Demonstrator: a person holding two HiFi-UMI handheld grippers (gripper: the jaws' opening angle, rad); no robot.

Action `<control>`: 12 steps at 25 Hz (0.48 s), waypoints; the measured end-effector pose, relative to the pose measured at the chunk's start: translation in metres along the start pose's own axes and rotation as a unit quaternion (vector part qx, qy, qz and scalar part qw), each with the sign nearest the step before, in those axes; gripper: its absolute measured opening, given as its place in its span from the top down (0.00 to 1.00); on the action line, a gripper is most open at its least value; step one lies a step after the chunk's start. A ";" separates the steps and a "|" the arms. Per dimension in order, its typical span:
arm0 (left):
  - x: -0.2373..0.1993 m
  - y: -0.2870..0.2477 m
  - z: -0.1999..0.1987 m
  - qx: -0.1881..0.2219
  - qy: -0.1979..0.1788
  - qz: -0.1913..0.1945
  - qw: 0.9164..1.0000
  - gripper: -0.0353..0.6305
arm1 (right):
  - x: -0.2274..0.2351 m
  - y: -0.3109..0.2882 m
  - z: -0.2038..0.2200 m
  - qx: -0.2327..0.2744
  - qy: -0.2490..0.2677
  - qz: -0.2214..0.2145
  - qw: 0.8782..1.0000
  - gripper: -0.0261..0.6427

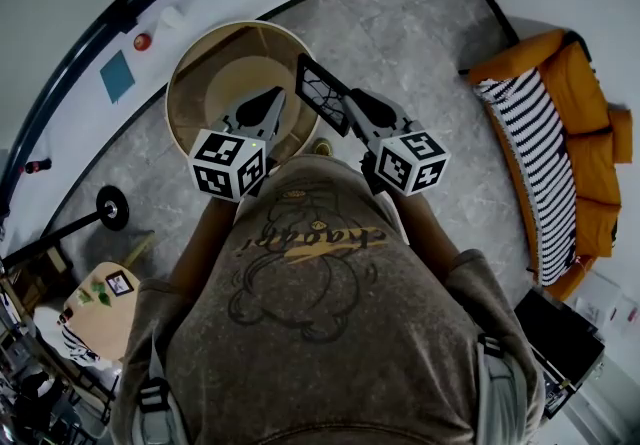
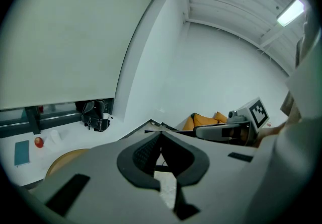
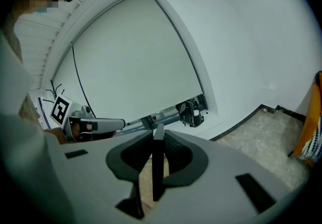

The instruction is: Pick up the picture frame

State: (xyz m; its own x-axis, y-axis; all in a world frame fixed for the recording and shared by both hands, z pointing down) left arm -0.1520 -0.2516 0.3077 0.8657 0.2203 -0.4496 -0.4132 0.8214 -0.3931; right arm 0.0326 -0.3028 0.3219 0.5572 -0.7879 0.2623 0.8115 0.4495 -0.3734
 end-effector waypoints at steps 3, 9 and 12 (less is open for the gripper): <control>0.000 0.000 0.000 -0.001 0.001 -0.001 1.000 0.92 | 0.000 0.000 -0.001 0.000 0.000 -0.001 1.000 0.83; 0.003 -0.001 0.003 -0.001 0.002 0.001 1.000 0.92 | 0.002 0.003 0.002 0.001 0.001 -0.001 1.000 0.83; 0.007 -0.002 0.005 -0.002 0.003 0.002 1.000 0.92 | 0.003 0.007 0.002 0.001 0.002 -0.001 1.000 0.83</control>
State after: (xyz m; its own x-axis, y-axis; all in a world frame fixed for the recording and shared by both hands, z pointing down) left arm -0.1444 -0.2493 0.3091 0.8628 0.2199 -0.4553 -0.4170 0.8186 -0.3949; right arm 0.0403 -0.3015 0.3218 0.5551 -0.7903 0.2593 0.8127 0.4489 -0.3715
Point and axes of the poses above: the fingertips, and each gripper's own axes: y backward along the fingers, x to its right, z out of its underside, the point moved 6 cm from there along y, backward along the fingers, and after that the axes turned 9 degrees about y, right-handed, at the moved point
